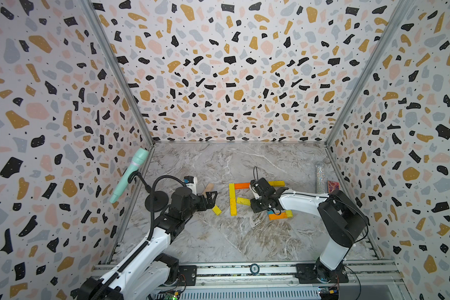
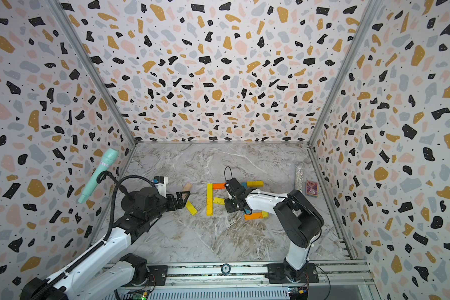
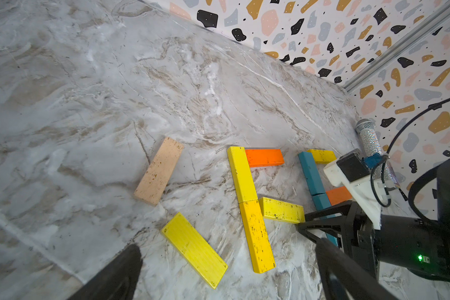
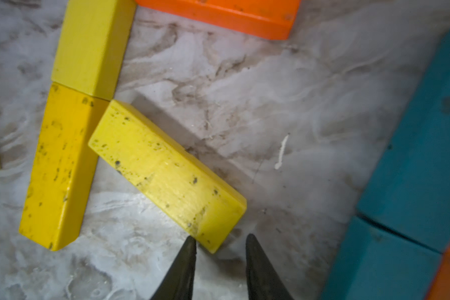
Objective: Assemble the number 6 with building blocks
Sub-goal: Assemble the building block at the center of the board.
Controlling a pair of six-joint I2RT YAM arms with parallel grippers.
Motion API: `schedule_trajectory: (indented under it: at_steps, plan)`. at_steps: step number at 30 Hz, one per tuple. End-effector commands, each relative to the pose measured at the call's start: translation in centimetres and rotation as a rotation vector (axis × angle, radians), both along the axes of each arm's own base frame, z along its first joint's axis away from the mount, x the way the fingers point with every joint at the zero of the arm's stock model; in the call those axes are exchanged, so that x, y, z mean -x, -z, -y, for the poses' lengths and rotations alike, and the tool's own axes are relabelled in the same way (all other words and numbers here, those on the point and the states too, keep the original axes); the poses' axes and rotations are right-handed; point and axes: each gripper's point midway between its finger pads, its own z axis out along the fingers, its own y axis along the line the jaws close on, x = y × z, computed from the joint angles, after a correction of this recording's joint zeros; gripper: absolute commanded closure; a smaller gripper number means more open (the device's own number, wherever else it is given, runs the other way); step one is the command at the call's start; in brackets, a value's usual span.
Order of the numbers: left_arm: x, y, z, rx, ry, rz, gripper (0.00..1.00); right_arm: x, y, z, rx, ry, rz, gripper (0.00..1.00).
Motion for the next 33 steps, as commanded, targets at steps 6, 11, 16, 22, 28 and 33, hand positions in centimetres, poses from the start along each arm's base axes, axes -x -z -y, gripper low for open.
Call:
schedule_trajectory:
  at_steps: [6, 11, 16, 22, 28, 33]
  plan:
    - [-0.3, 0.4, 0.3, -0.01, 0.028, 0.023, 0.27, -0.8, -1.0, 0.3, 0.04, -0.025, 0.026, 0.63]
    - [-0.4, 0.8, 0.7, -0.006, 0.044, 0.013, 0.71, -0.4, -2.8, -1.4, -0.034, -0.054, 0.058, 0.63]
    - [-0.7, 1.5, 1.2, 0.013, 0.058, 0.001, 0.8, -0.5, -2.6, -1.8, -0.037, -0.052, 0.058, 0.58]
    - [-0.9, 2.7, 1.7, 0.03, 0.067, -0.016, 0.9, -1.2, -1.8, -1.9, -0.011, -0.053, 0.054, 0.53]
    - [-1.1, 4.2, 2.8, 0.013, 0.084, -0.046, 1.0, -1.9, -1.7, -2.3, -0.003, -0.066, 0.06, 0.49]
    - [-1.3, 4.9, 3.4, 0.011, 0.091, -0.061, 1.0, -1.7, -1.4, -2.1, 0.014, -0.075, 0.047, 0.49]
